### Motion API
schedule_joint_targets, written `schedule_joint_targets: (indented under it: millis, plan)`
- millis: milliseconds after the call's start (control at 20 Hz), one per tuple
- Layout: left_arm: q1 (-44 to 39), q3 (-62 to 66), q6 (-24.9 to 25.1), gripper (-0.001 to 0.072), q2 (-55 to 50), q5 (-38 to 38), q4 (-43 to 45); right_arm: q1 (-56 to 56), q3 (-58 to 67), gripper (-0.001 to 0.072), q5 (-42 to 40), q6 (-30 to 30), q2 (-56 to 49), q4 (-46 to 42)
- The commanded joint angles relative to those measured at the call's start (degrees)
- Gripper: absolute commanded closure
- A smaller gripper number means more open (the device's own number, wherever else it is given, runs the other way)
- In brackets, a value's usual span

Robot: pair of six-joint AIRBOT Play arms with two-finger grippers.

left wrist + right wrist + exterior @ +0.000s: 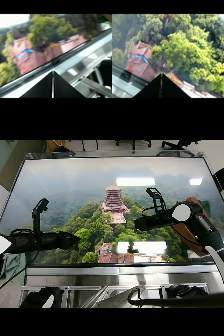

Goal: Fold the shirts.

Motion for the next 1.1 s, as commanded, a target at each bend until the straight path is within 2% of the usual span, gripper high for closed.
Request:
schedule_joint_targets:
  millis: [0,50,100,150,200,300,400,600,750,850,1050]
  plan:
    - [6.54,2.62,-8.76,0.0691,0.07,-10.82,16.57,0.07,-0.02,0.0691,0.02,0.02,-0.02,0.02]
    - [9.35,3.32,-9.51,0.0688,0.07,-13.79,21.81,0.07,-0.02,0.0691,0.02,0.02,0.0,0.0]
    - [12.37,3.61,-9.55,0.0562,0.04,-15.87,26.23,0.07,-0.02,0.0691,0.02,0.02,0.0,0.0]
    - [15.43,3.54,-10.01,0.0151,0.04,-16.7,29.59,0.07,-0.02,0.0691,0.02,0.02,0.0,0.0]
    - [18.84,3.41,-11.26,0.0012,0.04,-16.63,32.63,0.07,-0.02,0.0691,0.02,0.02,0.0,0.0]
    - [25.79,3.41,-11.19,0.0013,0.02,-14.99,38.25,0.07,-0.02,0.0691,0.02,0.02,0.0,0.02]
    - [32.35,3.28,-11.21,0.0013,-0.35,-10.05,42.56,0.07,-0.02,0.0691,0.02,0.02,0.0,0.0]
    - [44.04,0.2,-10.6,0.0013,-6.54,-0.2,42.99,0.07,-0.02,0.0692,0.02,0.02,-0.02,0.02]
    - [51.41,-0.61,-8.35,0.0013,-14.03,8.04,42.97,0.07,-0.02,0.0691,-0.02,0.02,-0.02,0.02]
    - [54.8,-0.57,-8.07,0.0013,-19.39,13.81,42.91,0.07,-0.02,0.0691,-0.02,0.02,-0.13,0.0]
    - [55.78,-0.55,-7.21,0.0013,-29.7,20.96,42.97,0.07,-0.02,0.0691,-0.74,0.02,-0.59,0.02]
